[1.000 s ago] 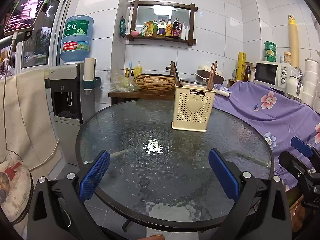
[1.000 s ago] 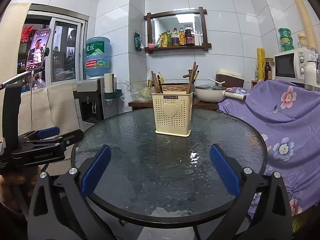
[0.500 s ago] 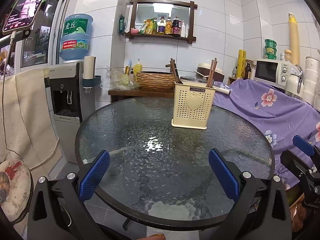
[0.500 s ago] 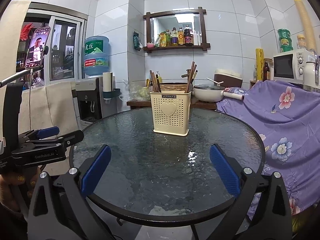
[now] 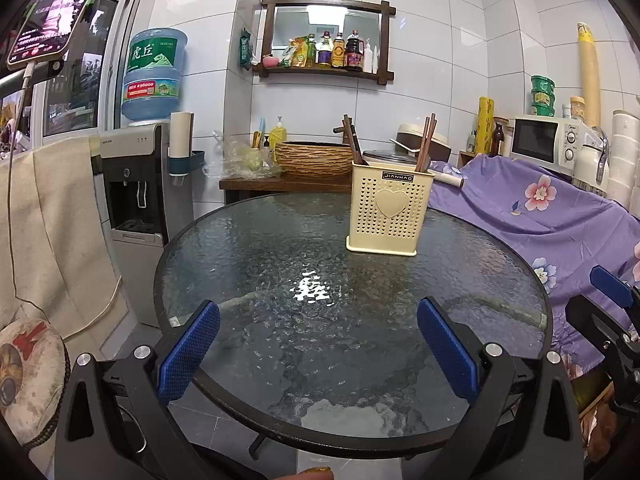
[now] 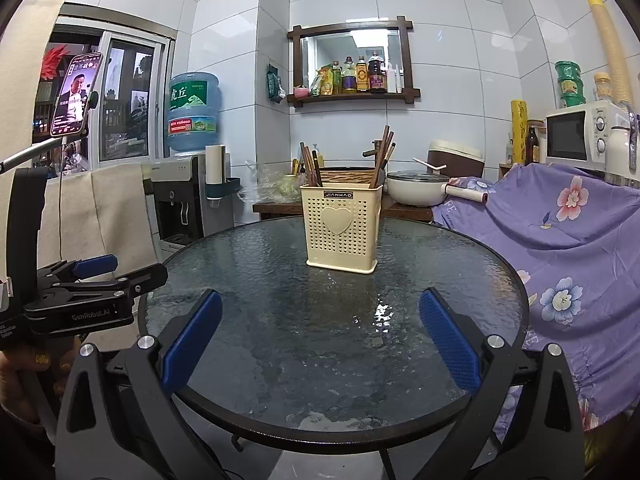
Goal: Organize utensils
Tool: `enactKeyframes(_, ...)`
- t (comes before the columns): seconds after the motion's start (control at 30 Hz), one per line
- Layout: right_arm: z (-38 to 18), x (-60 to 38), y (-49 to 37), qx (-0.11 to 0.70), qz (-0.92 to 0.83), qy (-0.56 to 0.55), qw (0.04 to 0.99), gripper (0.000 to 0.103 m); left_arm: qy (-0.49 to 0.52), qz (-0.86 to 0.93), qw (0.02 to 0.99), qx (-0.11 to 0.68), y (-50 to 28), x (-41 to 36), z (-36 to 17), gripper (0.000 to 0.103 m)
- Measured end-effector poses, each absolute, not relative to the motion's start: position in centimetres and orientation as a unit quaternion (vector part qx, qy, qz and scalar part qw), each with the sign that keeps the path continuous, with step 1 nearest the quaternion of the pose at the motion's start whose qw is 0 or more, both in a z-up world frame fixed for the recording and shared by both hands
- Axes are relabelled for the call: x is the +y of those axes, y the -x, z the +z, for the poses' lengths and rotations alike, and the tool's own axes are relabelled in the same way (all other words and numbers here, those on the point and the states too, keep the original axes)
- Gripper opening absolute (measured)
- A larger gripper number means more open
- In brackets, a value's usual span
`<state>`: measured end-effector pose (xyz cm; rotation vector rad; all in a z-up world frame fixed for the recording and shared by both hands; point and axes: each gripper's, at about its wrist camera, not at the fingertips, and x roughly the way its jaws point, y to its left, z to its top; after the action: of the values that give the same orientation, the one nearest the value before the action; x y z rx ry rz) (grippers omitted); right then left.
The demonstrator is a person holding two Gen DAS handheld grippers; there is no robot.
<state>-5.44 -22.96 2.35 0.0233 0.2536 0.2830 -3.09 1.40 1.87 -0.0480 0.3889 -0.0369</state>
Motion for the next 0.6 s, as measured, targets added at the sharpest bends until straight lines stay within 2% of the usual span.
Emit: enactKeyframes(0.6,2.29,-23.11,5.32,0.128,0.136,-0.013,0.982,0.097,0.021,-0.019,0.980,0.199,3.03,1.08,1.53,0.097)
